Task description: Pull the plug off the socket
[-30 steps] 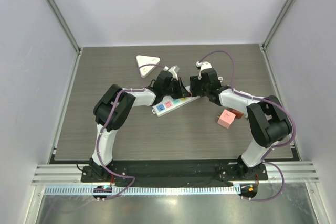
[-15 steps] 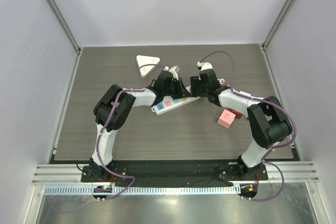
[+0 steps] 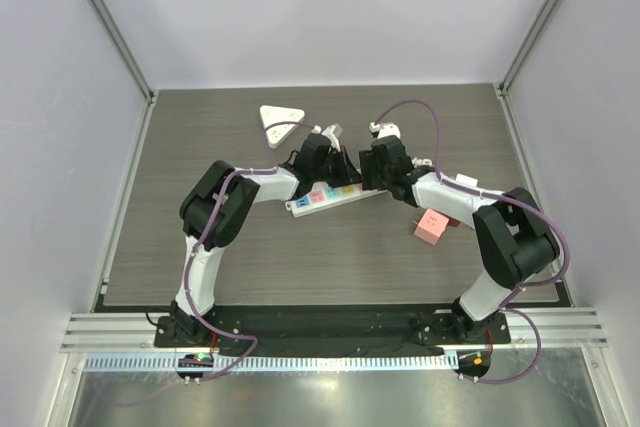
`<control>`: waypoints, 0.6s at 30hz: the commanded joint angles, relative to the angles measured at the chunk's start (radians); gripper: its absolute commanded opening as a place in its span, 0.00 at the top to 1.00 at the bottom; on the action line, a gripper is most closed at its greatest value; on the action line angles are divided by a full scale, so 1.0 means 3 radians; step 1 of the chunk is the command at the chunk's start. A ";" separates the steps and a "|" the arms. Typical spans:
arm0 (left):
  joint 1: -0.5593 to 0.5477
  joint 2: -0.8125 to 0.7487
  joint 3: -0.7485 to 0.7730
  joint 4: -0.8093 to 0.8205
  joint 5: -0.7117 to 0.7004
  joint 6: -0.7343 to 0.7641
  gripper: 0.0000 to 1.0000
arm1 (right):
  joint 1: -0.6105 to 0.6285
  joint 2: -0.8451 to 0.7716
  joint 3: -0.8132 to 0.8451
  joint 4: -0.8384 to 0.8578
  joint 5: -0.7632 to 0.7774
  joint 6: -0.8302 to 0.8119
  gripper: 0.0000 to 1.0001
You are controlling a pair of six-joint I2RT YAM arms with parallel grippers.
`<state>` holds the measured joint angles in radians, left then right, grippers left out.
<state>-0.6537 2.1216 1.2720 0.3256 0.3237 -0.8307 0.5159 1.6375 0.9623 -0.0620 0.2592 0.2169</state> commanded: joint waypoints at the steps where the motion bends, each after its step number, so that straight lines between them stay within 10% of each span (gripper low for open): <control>1: -0.0025 0.0255 -0.0057 -0.0318 -0.0332 0.0084 1.00 | 0.0213 -0.0416 0.0290 0.0442 -0.0332 0.0146 0.99; 18: -0.0015 0.0174 -0.0175 -0.0119 -0.0286 0.0079 1.00 | 0.0249 -0.0758 0.0306 0.0227 0.0295 0.0003 0.99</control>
<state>-0.6525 2.1273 1.2648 0.3660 0.2794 -0.8349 0.5865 1.4895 1.0409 -0.0528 0.2638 0.2199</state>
